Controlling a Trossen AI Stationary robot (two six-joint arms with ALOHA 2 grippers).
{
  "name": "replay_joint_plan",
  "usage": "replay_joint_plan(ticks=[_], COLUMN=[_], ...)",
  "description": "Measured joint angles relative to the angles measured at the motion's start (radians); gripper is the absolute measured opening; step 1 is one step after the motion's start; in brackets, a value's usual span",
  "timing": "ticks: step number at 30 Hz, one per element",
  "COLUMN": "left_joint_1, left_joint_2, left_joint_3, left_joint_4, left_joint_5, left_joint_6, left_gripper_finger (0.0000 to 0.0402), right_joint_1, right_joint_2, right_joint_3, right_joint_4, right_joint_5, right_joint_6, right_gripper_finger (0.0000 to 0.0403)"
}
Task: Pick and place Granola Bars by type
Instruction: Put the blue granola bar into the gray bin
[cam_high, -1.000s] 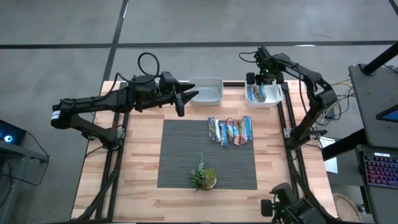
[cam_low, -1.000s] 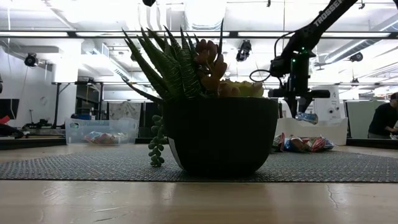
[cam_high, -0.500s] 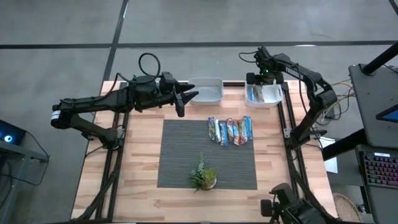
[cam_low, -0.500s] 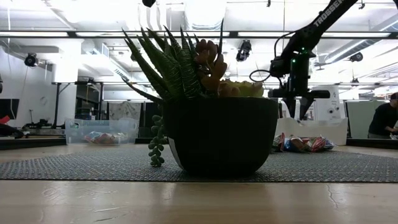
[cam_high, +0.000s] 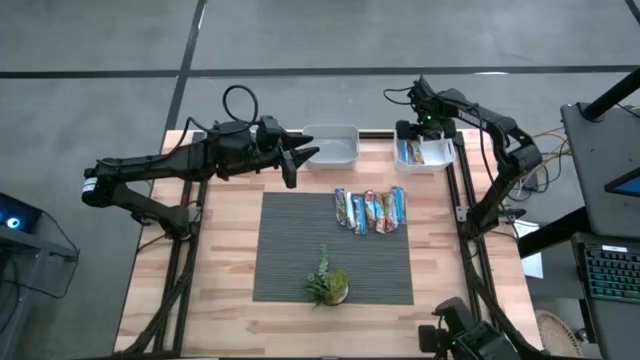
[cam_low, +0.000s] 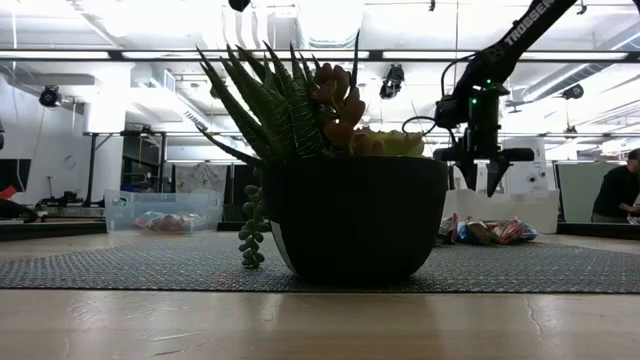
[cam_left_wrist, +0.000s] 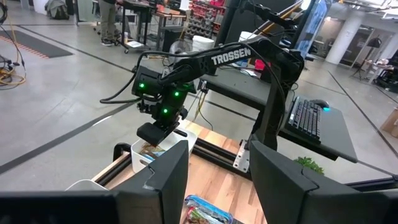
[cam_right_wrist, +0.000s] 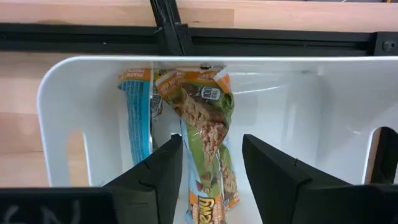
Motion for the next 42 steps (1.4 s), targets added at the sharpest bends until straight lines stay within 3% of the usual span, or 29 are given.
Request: replay_joint_plan(ticks=[9,15,19,24,30,36,42], left_joint_1=[0.000,0.000,0.000,0.000,0.000,0.000,-0.001], left_joint_2=[0.000,0.000,0.000,0.000,0.000,0.000,-0.007], left_joint_3=[0.000,0.000,0.000,0.000,0.000,0.000,0.000], left_joint_4=[0.000,0.000,0.000,0.000,0.001,0.010,0.011], left_joint_5=[0.000,0.000,0.000,0.000,0.029,0.081,0.111], left_joint_6=[0.000,0.000,0.000,0.000,0.002,0.015,0.035], left_gripper_finger=[0.0153,0.0153,0.0153,0.0153,0.0153,0.0153,0.0133], right_joint_1=[0.027,0.044,0.050,0.081,0.158,0.246,0.365], right_joint_2=[-0.008,-0.054,-0.119,-0.243,-0.431,-0.613,-0.744], right_joint_3=[0.016,0.026,0.041,0.056,0.057,0.057,0.057], right_joint_4=[0.001,0.001,0.014,0.065,0.088,0.108,0.132], right_joint_5=[-0.027,-0.032,-0.121,-0.282,-0.328,-0.497,-0.514], right_joint_6=[-0.030,-0.053,-0.119,-0.177,-0.284,-0.333,-0.295], right_gripper_finger=[0.0119,0.0052,0.0013,0.0009,0.0009,0.0009,0.0009])
